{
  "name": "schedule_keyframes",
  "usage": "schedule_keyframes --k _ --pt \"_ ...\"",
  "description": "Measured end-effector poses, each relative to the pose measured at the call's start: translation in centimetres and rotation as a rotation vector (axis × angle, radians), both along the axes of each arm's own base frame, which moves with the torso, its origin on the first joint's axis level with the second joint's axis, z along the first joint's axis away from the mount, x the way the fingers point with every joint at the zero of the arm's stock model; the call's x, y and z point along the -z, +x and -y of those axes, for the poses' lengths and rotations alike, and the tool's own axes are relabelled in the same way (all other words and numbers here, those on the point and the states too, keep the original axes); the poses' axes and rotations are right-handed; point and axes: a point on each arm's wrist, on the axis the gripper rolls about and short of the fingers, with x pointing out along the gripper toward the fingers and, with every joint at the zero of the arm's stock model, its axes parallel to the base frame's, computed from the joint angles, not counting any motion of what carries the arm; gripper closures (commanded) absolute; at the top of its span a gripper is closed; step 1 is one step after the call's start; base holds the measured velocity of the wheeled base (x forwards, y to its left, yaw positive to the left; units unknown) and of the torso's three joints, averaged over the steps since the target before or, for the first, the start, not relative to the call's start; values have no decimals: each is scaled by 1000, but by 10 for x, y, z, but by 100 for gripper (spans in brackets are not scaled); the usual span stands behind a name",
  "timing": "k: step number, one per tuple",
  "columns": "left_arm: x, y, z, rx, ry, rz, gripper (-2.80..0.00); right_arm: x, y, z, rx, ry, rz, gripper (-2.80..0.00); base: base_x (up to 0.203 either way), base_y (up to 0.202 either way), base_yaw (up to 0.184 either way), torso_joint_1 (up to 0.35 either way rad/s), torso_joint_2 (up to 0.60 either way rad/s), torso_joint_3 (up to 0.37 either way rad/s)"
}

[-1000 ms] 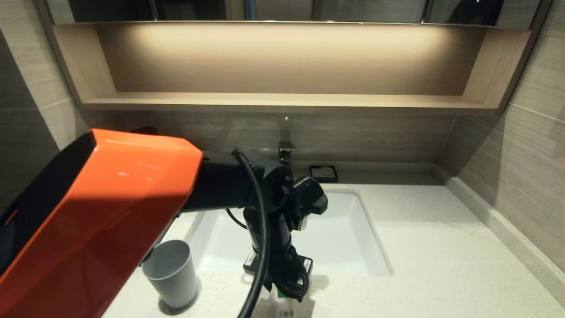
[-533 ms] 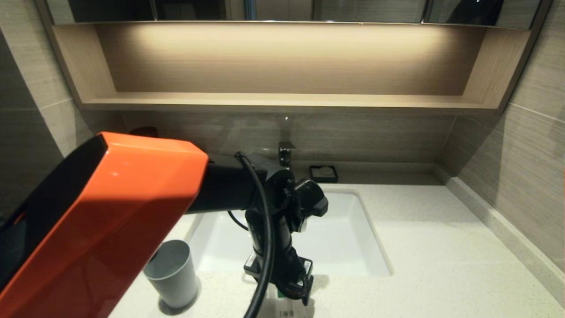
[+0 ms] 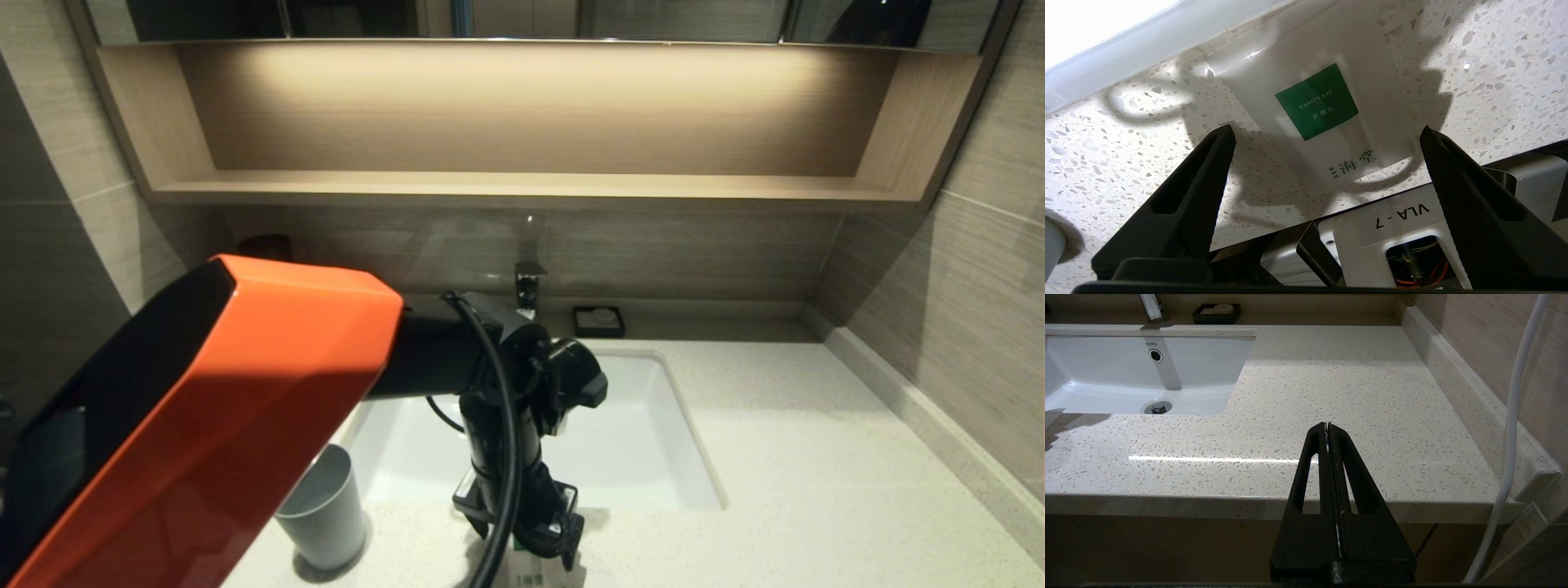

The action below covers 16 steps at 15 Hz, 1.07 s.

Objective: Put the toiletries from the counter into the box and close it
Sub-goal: Pick up the bathroom toiletry

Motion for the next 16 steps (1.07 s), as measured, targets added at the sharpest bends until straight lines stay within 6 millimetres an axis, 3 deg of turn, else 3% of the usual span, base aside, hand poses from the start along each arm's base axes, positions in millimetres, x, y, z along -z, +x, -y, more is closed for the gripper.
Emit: schedule_keyframes --k 16 --pt "9 5 1 -15 16 0 -280 0 0 0 0 0 0 0 0 0 0 0 0 0"
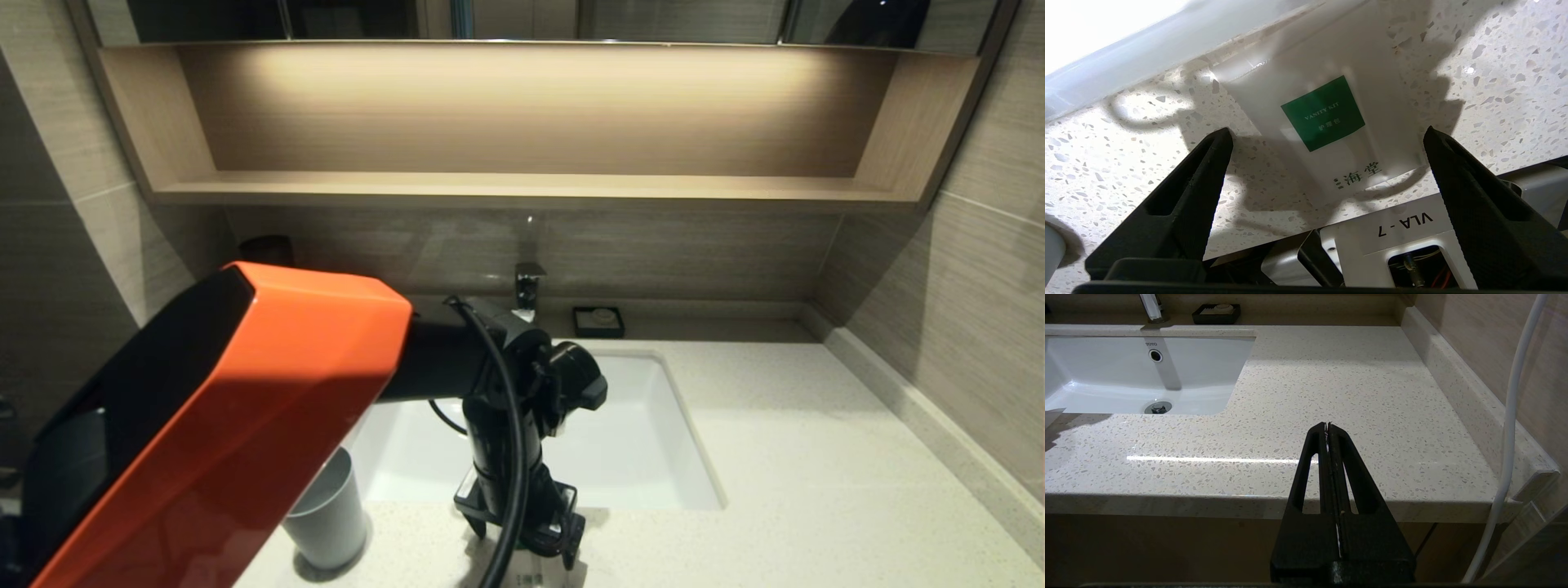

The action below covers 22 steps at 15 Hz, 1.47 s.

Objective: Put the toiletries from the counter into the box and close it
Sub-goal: Pick up the bathroom toiletry

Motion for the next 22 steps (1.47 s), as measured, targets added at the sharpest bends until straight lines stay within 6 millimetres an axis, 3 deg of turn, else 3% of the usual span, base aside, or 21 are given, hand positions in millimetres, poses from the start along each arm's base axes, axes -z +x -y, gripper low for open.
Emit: schedule_keyframes --k 22 --pt "3 2 -2 -16 83 75 -280 0 0 0 0 0 0 0 0 0 0 0 0 0"
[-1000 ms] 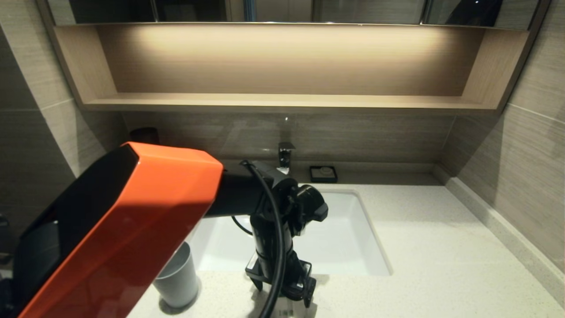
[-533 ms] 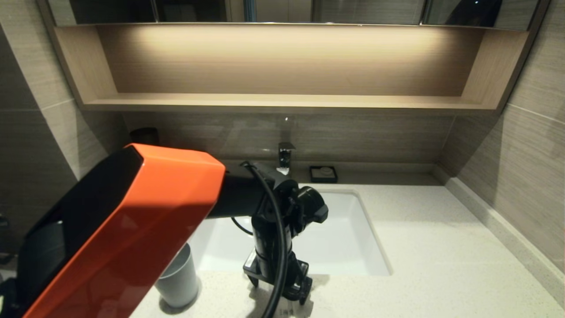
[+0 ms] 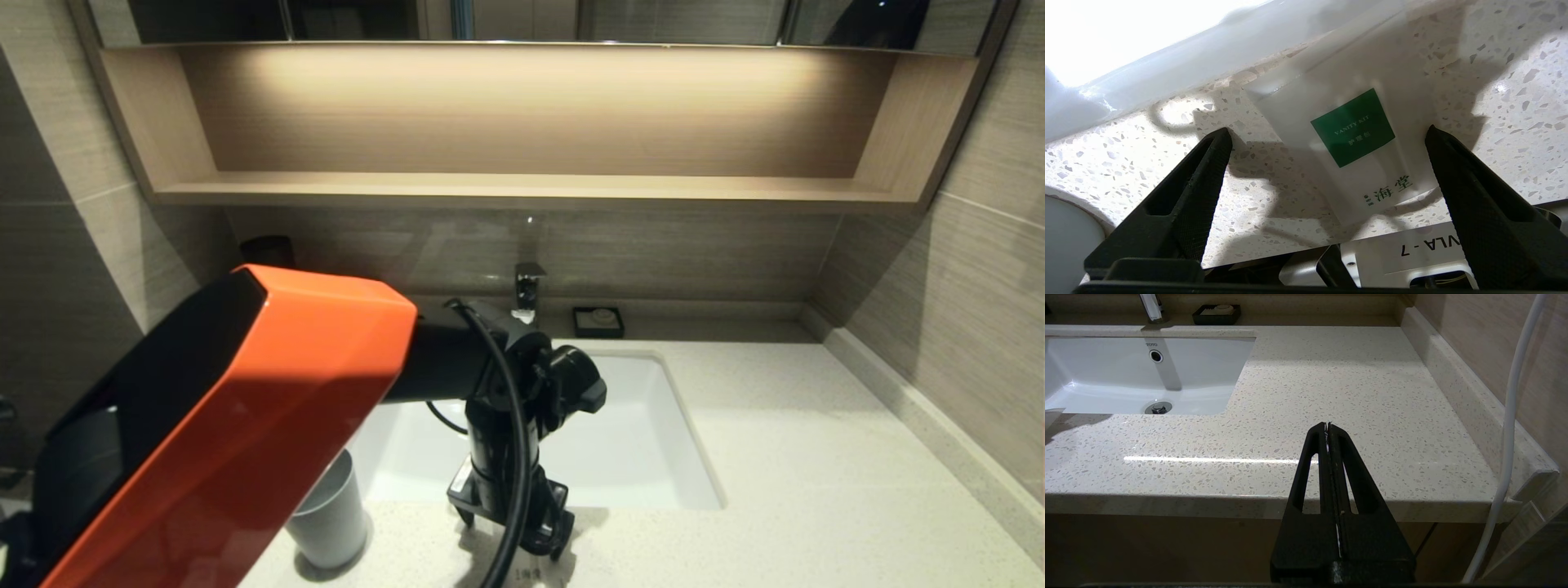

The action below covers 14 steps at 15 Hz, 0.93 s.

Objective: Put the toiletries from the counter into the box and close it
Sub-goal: Pick up the bathroom toiletry

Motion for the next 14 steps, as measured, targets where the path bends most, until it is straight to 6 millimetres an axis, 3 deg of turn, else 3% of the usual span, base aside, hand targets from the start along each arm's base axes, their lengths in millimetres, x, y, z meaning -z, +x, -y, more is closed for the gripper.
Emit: schedule_keyframes --k 7,8,14 --pt "-3 0 0 -4 -7 11 -280 0 0 0 0 0 0 0 0 0 0 0 0 0" --pt "-4 0 0 -6 -9 12 0 0 0 0 0 0 0 0 0 0 0 0 0 0" --pt "-8 -1 -1 -9 -16 16 0 0 0 0 0 0 0 0 0 0 0 0 0 0"
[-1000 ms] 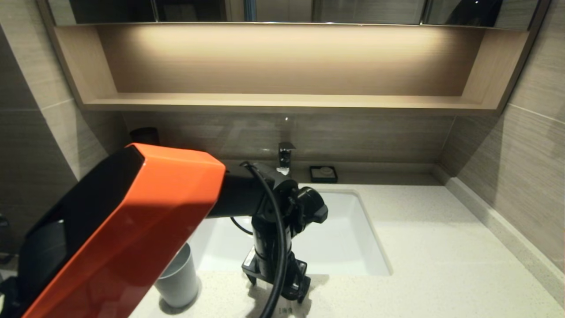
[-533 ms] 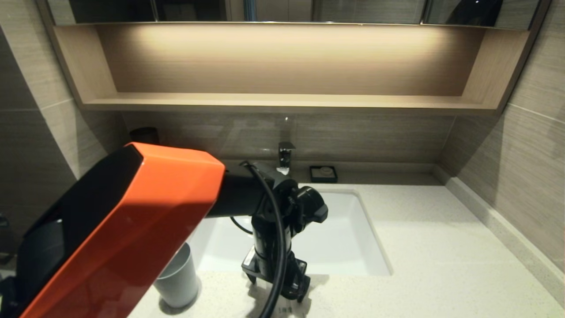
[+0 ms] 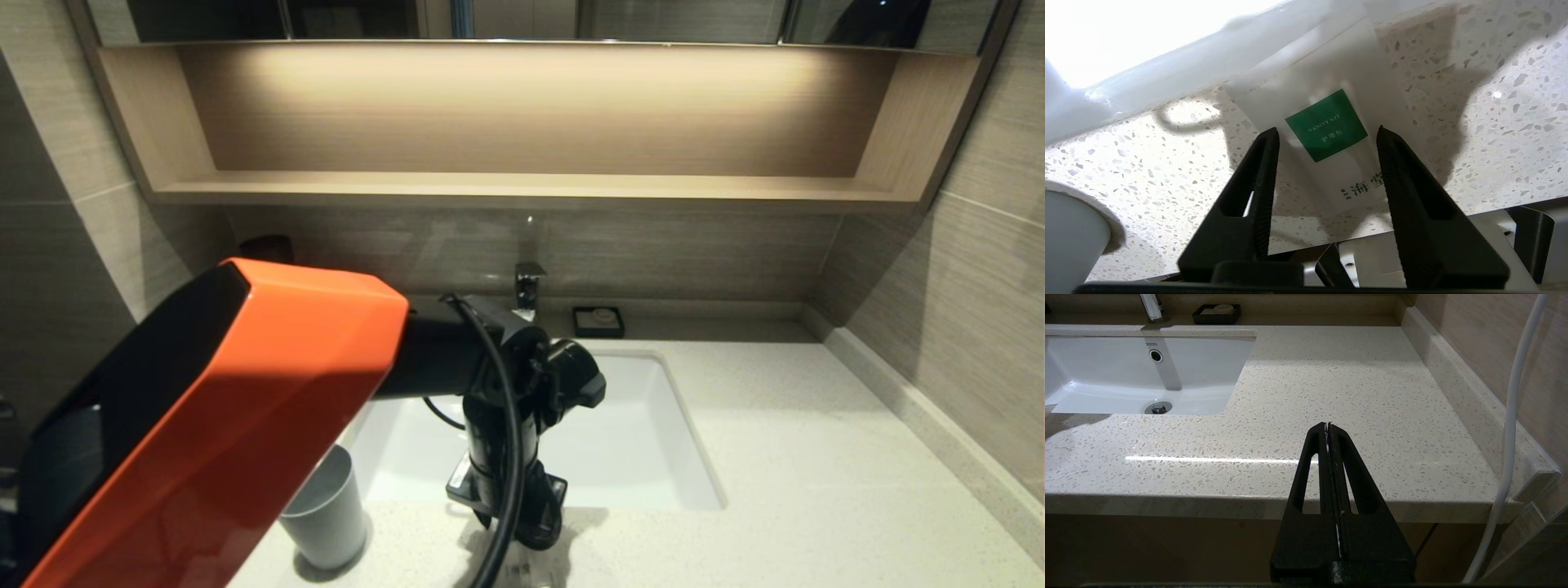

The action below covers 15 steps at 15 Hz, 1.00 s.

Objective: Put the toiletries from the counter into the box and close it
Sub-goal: Pick up the bathroom toiletry

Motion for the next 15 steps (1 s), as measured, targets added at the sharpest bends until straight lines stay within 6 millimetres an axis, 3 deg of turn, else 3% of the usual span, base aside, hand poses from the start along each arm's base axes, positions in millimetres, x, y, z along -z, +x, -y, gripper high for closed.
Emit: schedule_keyframes --k 9,15 --pt "-3 0 -2 -3 -6 2 0 0 0 0 0 0 0 0 0 0 0 0 0 0" --pt "-18 -3 -6 -54 -36 16 0 0 0 0 0 0 0 0 0 0 0 0 0 0"
